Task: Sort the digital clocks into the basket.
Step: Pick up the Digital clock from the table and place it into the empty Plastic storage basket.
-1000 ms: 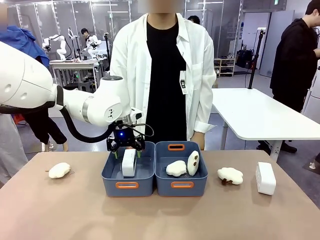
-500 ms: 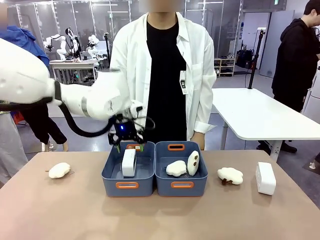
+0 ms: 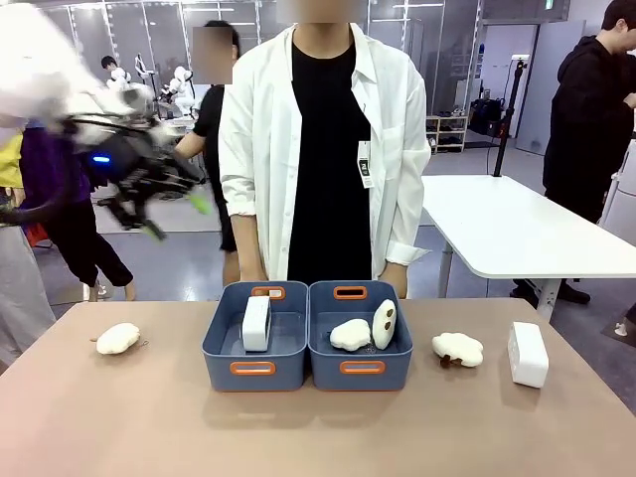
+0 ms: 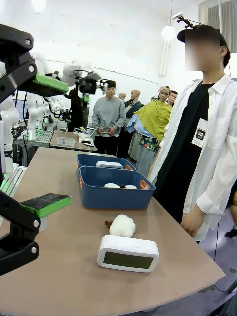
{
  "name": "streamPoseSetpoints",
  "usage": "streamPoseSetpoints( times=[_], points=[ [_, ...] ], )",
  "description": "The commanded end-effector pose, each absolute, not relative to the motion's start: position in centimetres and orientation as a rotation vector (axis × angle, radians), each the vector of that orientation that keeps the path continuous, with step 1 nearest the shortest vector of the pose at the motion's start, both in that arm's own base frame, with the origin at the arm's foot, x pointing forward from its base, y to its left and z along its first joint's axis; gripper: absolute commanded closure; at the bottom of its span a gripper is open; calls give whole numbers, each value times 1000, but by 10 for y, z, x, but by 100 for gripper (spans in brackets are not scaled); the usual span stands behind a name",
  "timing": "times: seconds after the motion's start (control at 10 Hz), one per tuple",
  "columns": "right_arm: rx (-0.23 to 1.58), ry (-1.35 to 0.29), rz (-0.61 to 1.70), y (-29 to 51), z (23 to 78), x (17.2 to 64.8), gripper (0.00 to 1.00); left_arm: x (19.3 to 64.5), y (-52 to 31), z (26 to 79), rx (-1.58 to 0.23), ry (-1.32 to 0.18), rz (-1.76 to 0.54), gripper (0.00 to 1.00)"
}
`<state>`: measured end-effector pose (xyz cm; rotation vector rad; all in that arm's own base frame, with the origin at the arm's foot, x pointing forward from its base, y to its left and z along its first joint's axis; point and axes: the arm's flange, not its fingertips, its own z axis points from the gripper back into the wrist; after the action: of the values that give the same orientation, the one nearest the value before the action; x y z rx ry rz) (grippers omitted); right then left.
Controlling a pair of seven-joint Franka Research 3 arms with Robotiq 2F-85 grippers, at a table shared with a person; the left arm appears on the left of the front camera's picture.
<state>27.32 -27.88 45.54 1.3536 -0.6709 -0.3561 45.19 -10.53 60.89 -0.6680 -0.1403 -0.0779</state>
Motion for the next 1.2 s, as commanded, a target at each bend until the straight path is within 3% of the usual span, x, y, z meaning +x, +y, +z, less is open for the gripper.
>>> streamPoseSetpoints(
  times=[0.0,0.2,0.4,0.7,1.1],
  points=[
    [1351,-665,-342,-278,457,269,0,422,1,564,-974,-140,42,0],
    [1351,-665,-342,-278,457,269,0,383,81,521,-1245,-252,147,0],
    [1351,-665,-342,-278,457,269,0,350,149,477,-1393,-346,291,0],
    [1351,-665,-342,-278,457,269,0,321,212,426,-1444,-411,387,0],
    [1351,-665,-342,-278,457,269,0,312,205,429,-1419,-389,409,0]
  ],
)
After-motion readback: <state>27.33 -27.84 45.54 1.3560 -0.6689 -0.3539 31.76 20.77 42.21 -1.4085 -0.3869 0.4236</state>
